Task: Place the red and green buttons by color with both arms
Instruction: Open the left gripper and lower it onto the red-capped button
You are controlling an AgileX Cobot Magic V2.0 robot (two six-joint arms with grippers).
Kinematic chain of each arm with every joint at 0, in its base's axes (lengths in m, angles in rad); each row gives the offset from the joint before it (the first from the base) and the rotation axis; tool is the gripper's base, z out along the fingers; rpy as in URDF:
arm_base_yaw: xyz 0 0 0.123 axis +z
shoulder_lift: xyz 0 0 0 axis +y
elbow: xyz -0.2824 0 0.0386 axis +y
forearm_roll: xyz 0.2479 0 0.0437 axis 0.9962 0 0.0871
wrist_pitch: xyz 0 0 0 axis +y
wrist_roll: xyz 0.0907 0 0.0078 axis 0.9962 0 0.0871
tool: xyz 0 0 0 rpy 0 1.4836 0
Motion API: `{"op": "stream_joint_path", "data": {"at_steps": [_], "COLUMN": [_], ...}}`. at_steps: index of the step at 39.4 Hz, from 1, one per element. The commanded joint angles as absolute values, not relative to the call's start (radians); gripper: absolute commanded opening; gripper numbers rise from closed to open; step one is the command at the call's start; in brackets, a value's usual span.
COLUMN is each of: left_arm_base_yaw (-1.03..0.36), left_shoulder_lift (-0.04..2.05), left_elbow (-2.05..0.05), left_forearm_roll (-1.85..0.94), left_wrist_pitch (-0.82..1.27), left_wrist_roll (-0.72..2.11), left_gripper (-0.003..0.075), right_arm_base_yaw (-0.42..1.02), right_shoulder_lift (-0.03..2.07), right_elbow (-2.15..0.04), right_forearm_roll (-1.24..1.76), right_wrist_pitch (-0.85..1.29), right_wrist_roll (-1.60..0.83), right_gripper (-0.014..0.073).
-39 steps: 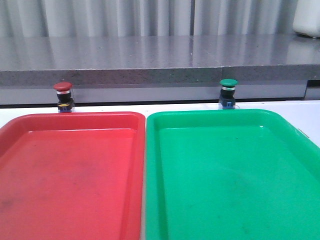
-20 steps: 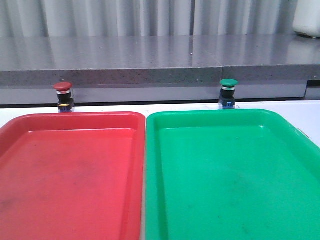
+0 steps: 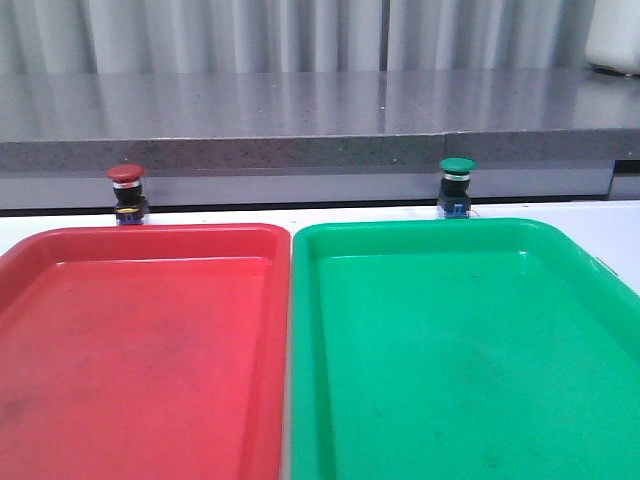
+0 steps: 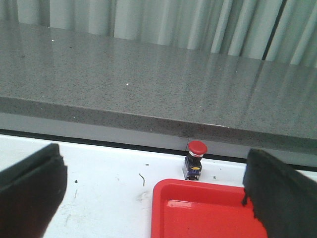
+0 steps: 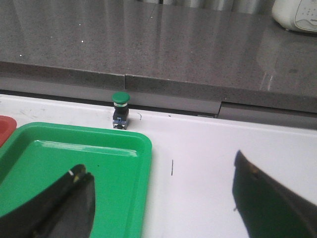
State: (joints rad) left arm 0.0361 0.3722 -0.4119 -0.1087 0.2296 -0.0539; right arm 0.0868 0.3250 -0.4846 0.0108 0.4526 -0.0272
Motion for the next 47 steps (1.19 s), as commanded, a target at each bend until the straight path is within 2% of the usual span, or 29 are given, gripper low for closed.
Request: {"op": "stream_joint_path", "data": {"at_steps": [1, 8, 19, 32, 47], "left_arm_base_yaw": [0.035, -0.001, -0.17, -0.194, -0.156], "left_shoulder_lift": [0.4, 0.565, 0.954, 1.47, 1.949], "left_elbow": [-0.456, -0.549, -0.807, -1.28, -1.769], "left_forearm_roll": [-0.12, -0.118, -0.084, -0.084, -0.065], "left_wrist_pitch": [0.136, 0.134, 0.17, 0.564, 0.777], "left_wrist_roll": [-0.058, -0.02, 0.0, 0.0, 0.0], "left_gripper": [0.0691, 0.0691, 0.0691, 0.0691, 0.0691], "right_arm_base_yaw": [0.083, 0.083, 0.083, 0.083, 0.083], "right_shoulder_lift": [0.341, 0.341, 0.341, 0.341, 0.341], "right_elbow": [-0.521, -0.521, -0.521, -0.521, -0.521], "right_forearm_roll": [0.008, 0.008, 0.008, 0.008, 0.008], "right_wrist_pitch": [0.38, 0.38, 0.38, 0.386, 0.386], "right_wrist_roll": [-0.029, -0.029, -0.029, -0.029, -0.029], "right_gripper": [0.0587, 0.0587, 0.0587, 0.0587, 0.0587]}}
